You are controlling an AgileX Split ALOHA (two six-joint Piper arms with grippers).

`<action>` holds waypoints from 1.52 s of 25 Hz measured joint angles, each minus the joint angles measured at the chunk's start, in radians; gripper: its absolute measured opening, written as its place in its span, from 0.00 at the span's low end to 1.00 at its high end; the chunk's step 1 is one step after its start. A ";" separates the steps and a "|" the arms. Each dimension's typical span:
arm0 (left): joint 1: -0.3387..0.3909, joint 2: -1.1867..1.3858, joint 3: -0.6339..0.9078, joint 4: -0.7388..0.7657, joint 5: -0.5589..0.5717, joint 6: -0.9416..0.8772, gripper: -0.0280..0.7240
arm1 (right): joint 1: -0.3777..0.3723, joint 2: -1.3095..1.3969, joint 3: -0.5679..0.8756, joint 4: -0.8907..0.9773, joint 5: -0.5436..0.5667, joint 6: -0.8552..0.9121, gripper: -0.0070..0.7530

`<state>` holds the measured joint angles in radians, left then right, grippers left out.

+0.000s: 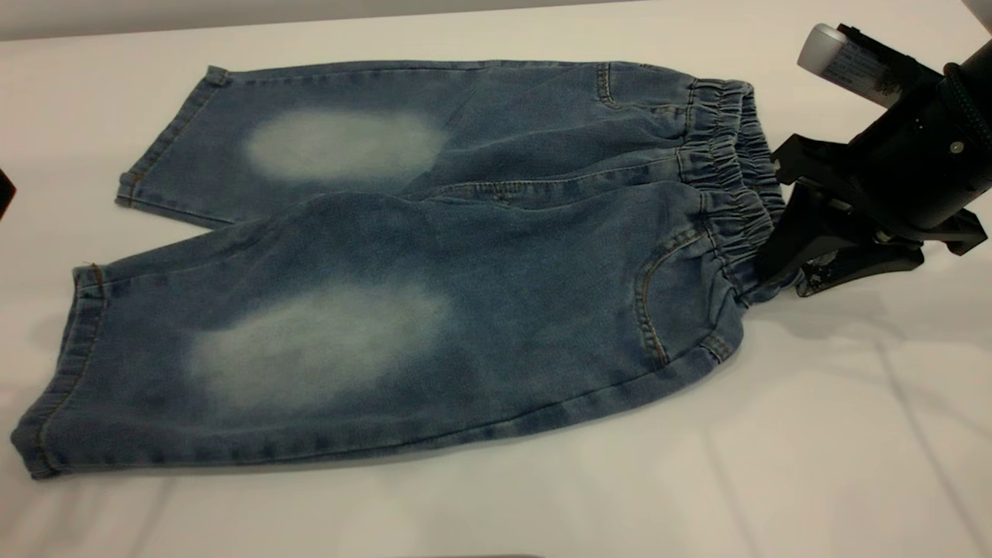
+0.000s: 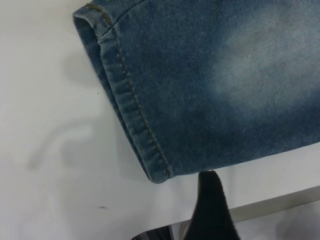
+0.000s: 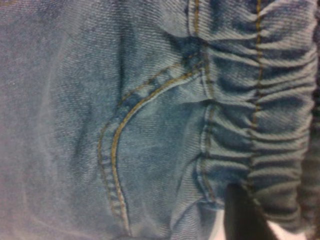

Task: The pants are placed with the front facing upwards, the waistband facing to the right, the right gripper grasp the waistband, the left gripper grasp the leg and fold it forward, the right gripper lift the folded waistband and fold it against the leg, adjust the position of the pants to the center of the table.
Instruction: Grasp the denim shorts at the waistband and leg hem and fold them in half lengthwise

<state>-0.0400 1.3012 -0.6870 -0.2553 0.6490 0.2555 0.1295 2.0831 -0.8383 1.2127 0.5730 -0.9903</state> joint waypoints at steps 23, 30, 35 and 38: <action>-0.002 0.078 0.076 0.053 -0.002 0.000 0.65 | -0.087 0.000 0.000 0.020 0.070 -0.042 0.06; -0.058 0.210 0.076 0.189 -0.032 -0.023 0.65 | -0.089 0.000 0.000 0.049 0.091 -0.055 0.06; -0.087 0.309 0.076 0.275 -0.115 -0.076 0.65 | -0.089 0.000 0.000 0.053 0.097 -0.060 0.06; -0.120 0.369 0.076 0.314 -0.166 -0.072 0.65 | -0.089 0.000 0.000 0.055 0.103 -0.063 0.06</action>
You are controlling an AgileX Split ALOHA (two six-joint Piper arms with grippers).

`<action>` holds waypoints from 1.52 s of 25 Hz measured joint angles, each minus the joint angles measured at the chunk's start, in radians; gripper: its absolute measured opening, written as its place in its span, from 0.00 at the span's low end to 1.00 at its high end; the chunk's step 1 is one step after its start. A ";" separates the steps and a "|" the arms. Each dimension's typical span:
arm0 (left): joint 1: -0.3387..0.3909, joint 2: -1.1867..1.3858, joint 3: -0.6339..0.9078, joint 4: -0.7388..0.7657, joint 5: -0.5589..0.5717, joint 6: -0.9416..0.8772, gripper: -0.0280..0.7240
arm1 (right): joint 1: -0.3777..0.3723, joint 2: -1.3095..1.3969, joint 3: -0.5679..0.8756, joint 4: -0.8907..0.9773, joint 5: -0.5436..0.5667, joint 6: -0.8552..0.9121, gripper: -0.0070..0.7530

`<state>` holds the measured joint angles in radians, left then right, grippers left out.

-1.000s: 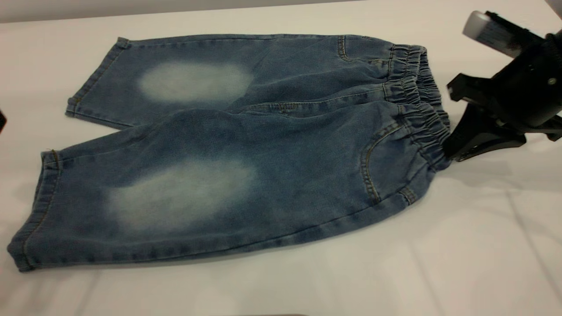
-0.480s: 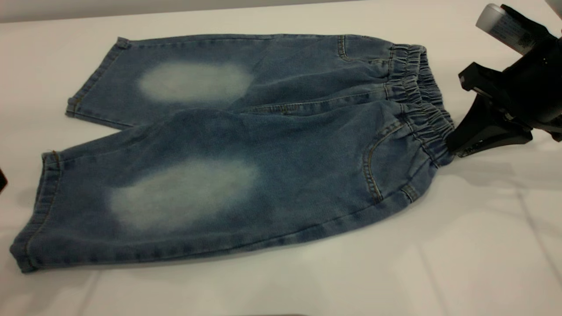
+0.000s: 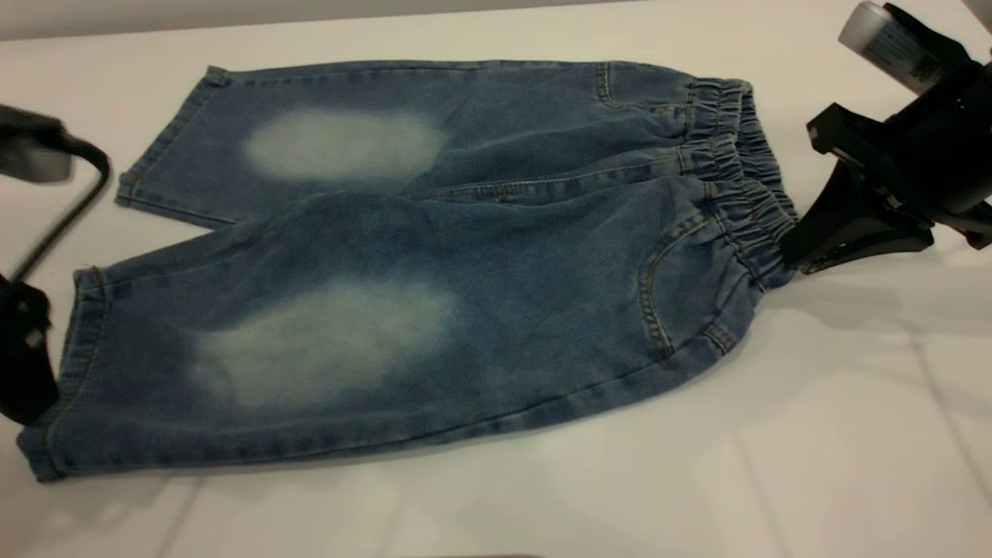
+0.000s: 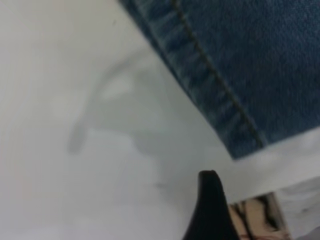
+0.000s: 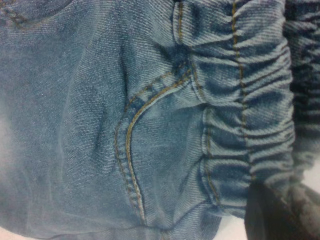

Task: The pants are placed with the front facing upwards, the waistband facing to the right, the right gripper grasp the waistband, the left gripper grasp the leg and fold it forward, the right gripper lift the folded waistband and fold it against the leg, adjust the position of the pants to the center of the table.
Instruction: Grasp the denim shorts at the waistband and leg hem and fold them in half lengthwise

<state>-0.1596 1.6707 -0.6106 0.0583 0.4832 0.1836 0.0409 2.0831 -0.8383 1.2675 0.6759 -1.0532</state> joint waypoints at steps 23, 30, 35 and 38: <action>-0.080 0.127 0.000 0.134 -0.093 0.290 0.65 | 0.000 0.000 0.000 0.023 0.013 -0.034 0.06; -0.080 0.185 0.000 0.134 -0.114 0.305 0.65 | 0.000 0.000 0.000 0.024 0.013 -0.034 0.06; -0.080 0.213 0.000 0.134 -0.125 0.305 0.65 | 0.000 0.000 0.000 0.024 0.013 -0.034 0.06; -0.080 0.216 -0.001 0.134 -0.132 0.305 0.63 | 0.000 0.000 0.000 0.024 0.013 -0.034 0.06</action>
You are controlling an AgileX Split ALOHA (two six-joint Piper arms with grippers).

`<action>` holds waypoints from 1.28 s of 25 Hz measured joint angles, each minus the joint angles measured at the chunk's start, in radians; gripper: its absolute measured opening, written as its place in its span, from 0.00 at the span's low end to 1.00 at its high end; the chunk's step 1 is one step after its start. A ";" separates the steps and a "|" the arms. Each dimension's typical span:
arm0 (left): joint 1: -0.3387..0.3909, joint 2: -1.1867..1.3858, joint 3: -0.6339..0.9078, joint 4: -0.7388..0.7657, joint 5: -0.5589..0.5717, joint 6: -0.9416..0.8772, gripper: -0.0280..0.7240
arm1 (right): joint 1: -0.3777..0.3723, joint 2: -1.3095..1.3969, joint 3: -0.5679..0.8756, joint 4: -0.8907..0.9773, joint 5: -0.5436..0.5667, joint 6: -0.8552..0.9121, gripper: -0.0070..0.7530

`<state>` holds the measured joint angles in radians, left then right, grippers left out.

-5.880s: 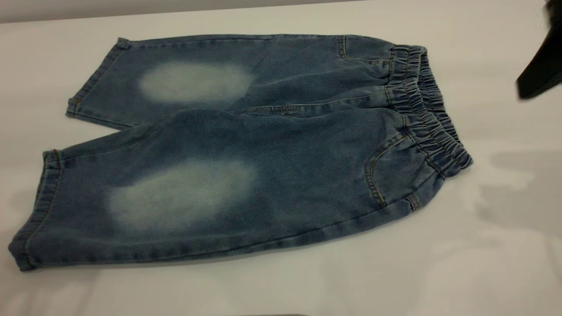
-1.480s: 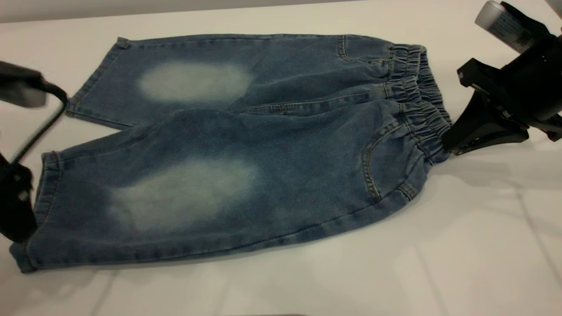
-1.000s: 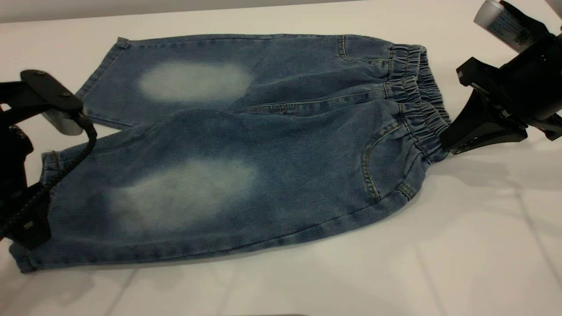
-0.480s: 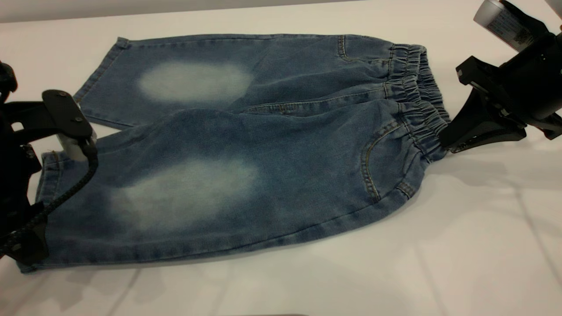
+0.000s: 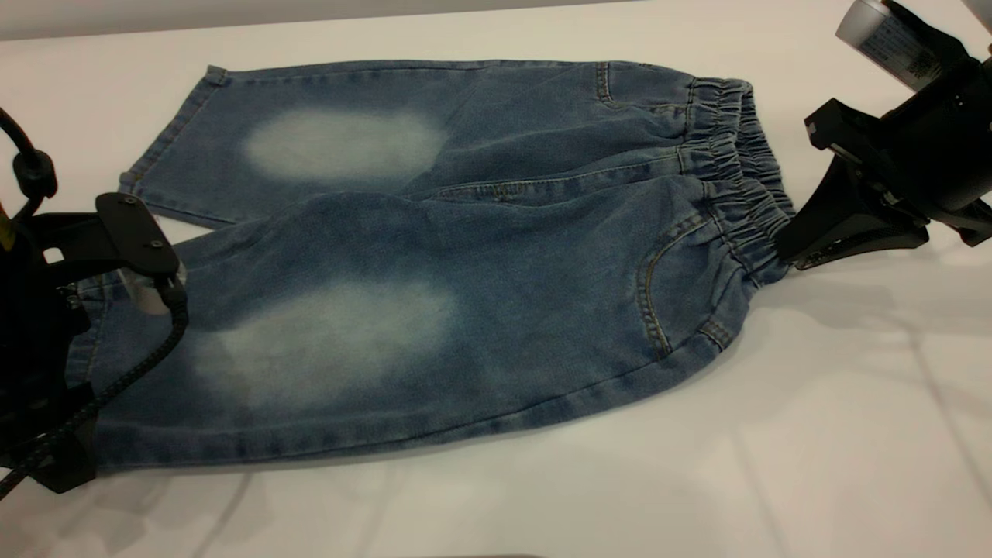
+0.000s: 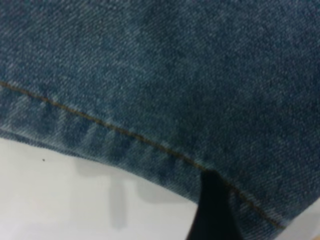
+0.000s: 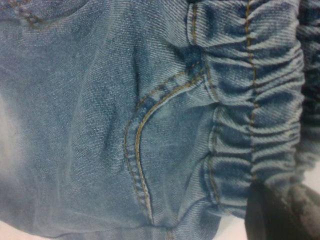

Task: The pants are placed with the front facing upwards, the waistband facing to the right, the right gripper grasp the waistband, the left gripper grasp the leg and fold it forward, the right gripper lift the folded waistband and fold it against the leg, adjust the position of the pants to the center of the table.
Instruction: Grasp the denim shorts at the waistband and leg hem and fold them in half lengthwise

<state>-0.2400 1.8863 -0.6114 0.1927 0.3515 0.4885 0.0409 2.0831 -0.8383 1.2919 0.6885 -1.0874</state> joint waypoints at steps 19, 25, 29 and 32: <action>0.000 0.001 -0.004 0.001 0.031 -0.061 0.06 | 0.000 0.000 0.000 0.003 0.039 0.000 0.06; 0.000 -0.014 -0.004 -0.002 0.099 -0.101 0.06 | 0.000 -0.041 0.000 -0.005 0.054 0.005 0.06; 0.000 -0.074 -0.005 -0.034 0.188 -0.106 0.06 | 0.000 -0.115 0.000 -0.073 0.059 0.067 0.06; 0.000 -0.123 -0.005 -0.066 0.245 -0.107 0.06 | 0.000 -0.161 0.010 -0.134 0.061 0.122 0.06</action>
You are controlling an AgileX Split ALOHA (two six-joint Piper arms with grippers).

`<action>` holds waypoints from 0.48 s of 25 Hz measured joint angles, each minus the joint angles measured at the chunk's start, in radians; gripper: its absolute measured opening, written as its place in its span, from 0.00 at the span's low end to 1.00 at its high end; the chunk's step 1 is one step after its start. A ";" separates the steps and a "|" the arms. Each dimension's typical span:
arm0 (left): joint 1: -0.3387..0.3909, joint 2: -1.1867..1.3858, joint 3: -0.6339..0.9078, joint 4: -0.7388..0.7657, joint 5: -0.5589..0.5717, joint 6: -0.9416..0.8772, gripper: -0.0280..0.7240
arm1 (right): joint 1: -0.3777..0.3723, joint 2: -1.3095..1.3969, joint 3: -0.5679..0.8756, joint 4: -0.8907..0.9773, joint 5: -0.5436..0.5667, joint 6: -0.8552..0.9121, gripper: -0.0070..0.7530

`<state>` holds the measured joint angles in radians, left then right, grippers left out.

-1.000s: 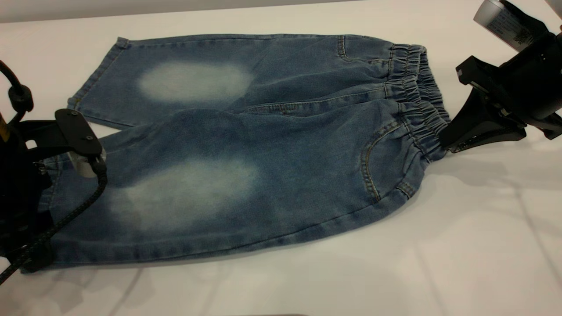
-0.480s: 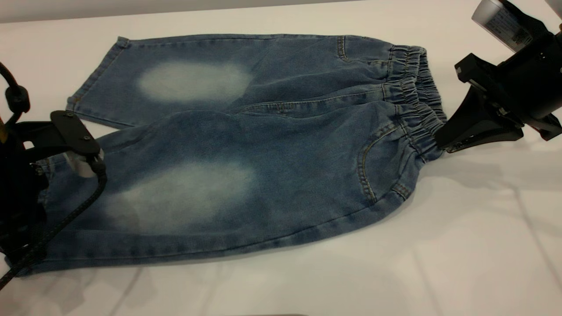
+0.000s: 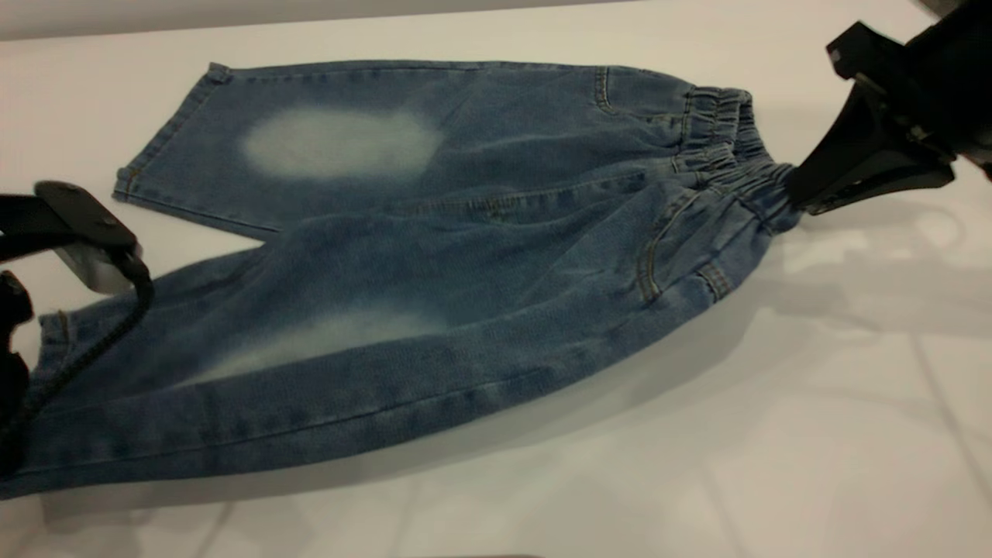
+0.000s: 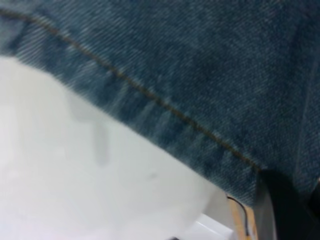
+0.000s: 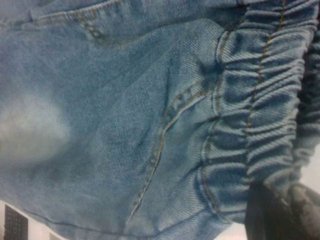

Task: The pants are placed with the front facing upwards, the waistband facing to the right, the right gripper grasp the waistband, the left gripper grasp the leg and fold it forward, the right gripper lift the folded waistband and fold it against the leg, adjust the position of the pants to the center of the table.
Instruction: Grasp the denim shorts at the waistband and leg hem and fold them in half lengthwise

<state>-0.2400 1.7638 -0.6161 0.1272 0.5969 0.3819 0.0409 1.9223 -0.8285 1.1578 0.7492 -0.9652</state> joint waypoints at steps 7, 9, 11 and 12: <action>-0.020 -0.147 0.000 -0.032 0.153 0.003 0.06 | 0.000 -0.091 0.090 -0.082 0.006 0.077 0.06; -0.064 -0.199 0.012 -0.032 0.180 0.009 0.06 | 0.000 -0.133 0.109 -0.099 0.008 0.101 0.06; -0.118 -0.251 0.041 -0.038 0.194 0.013 0.06 | 0.000 -0.186 0.119 -0.130 0.020 0.143 0.06; -0.148 -0.281 0.056 -0.044 0.203 0.014 0.06 | 0.000 -0.210 0.122 -0.155 0.031 0.169 0.06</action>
<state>-0.3884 1.4828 -0.5605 0.0832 0.7995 0.3958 0.0409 1.7124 -0.7068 1.0032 0.7798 -0.7960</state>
